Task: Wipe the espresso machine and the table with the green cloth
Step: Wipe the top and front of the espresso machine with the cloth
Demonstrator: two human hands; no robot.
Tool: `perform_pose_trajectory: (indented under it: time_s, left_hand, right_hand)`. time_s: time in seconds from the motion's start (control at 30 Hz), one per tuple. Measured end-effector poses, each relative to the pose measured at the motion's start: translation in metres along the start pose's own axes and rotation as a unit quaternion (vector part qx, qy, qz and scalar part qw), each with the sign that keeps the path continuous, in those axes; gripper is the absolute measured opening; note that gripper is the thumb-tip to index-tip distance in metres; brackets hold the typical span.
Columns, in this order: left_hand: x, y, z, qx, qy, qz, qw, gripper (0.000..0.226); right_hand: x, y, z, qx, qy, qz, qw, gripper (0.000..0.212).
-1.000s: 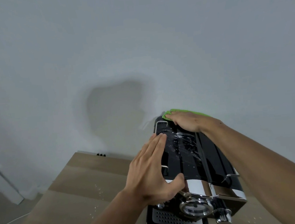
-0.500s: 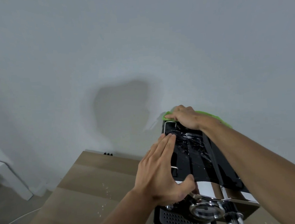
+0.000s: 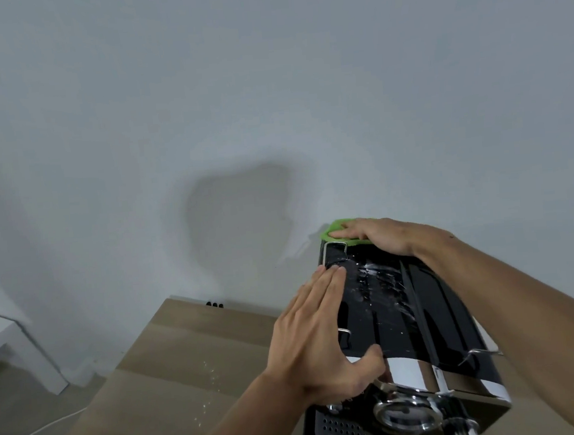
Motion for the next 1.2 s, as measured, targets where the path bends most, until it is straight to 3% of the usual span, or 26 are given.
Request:
perform_pose_trajectory:
  time_s: [0.1, 0.3, 0.73, 0.9, 1.07, 1.2]
  left_hand:
    - [0.001, -0.002, 0.001, 0.006, 0.005, 0.0, 1.0, 0.095]
    - [-0.002, -0.002, -0.002, 0.006, -0.01, 0.012, 1.0, 0.097]
    - [-0.004, -0.003, 0.0, 0.006, -0.014, 0.011, 1.0, 0.098]
    - [-0.005, -0.002, 0.0, -0.001, -0.018, 0.011, 1.0, 0.098]
    - [-0.003, 0.0, 0.0, -0.004, -0.009, 0.007, 1.0, 0.098]
    - [-0.005, -0.003, -0.001, 0.009, -0.009, -0.003, 1.0, 0.096]
  right_hand:
    - [-0.008, -0.005, -0.001, 0.026, 0.003, -0.093, 0.995, 0.059]
    - [-0.003, 0.001, -0.033, 0.009, -0.001, -0.065, 0.998, 0.046]
    - [-0.001, 0.031, -0.027, -0.019, 0.059, -0.098, 0.993, 0.049]
    - [0.013, 0.046, -0.014, -0.092, 0.067, -0.043, 0.993, 0.072]
    - [0.006, 0.043, -0.029, -0.041, 0.054, -0.107, 0.992, 0.052]
    - [0.005, 0.034, -0.032, -0.033, 0.057, -0.057, 0.996, 0.043]
Point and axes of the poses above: each hand's wrist, its own z-axis towards the middle knuckle, its own x-axis out of the back of the hand, y = z × x, the point moved 10 cm from there along z, towards the middle knuckle, and after that the axes turned 7 degrees about y, right-handed, at the moved point
